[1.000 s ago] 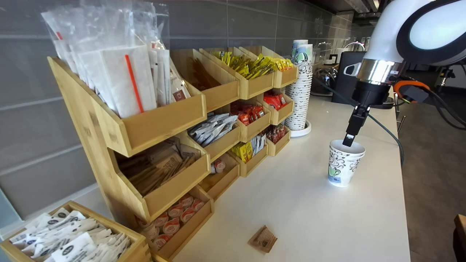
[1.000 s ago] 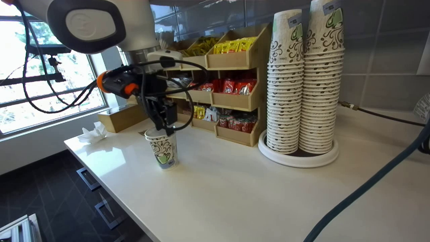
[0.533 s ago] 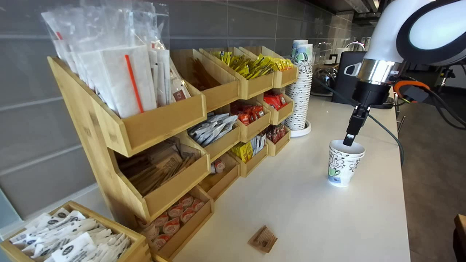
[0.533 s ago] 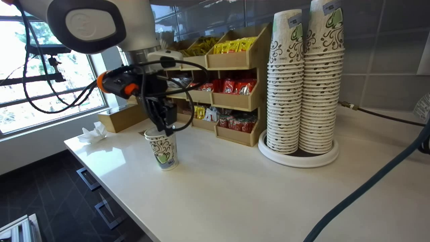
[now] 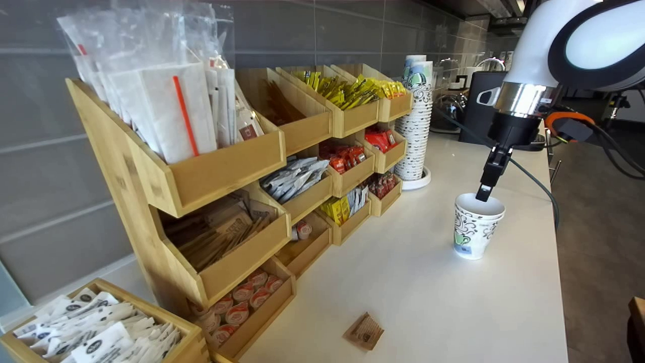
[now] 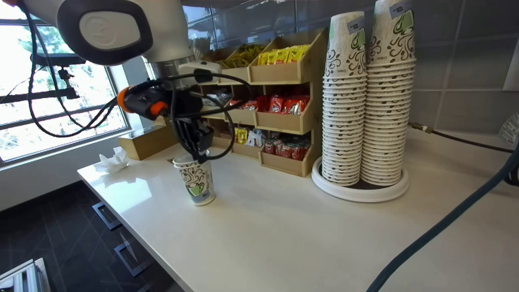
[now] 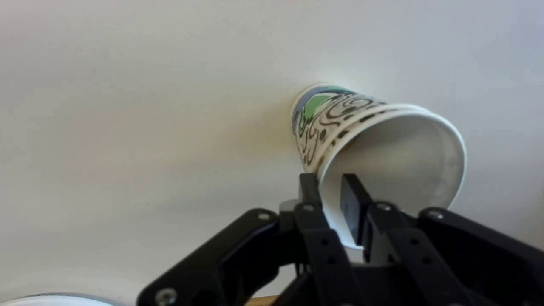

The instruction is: Unstack the two coffee cups.

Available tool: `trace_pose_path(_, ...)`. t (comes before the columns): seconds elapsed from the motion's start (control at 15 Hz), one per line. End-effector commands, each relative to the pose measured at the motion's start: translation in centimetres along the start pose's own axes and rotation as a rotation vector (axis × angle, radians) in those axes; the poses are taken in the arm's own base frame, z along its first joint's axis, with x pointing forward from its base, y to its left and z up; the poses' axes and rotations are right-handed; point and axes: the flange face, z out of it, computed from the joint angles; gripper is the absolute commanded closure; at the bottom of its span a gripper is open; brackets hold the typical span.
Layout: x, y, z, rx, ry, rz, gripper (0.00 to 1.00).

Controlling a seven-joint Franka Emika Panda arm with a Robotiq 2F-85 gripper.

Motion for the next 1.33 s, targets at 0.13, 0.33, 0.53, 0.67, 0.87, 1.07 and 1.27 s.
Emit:
trace_pose_path(0.13,0.6,0.5,-0.2,0.009,0.016,0.004,1.00)
trace_pose_path(0.33,0.6,0.4,-0.5,0.012,0.019,0.001,0.99)
trace_pose_path(0.53,0.7,0.2,-2.0,0.039,0.041,-0.008,0.99)
trace_pose_path(0.67,0.8,0.2,-3.2,0.059,0.062,-0.006,0.99)
trace_pose_path(0.87,1.0,0.7,-4.7,0.096,0.085,0.003,0.99)
trace_pose_path(1.07,1.0,1.2,-5.5,0.112,0.092,0.011,0.99)
trace_pose_path(1.27,1.0,1.3,-6.7,0.103,0.105,0.010,0.99)
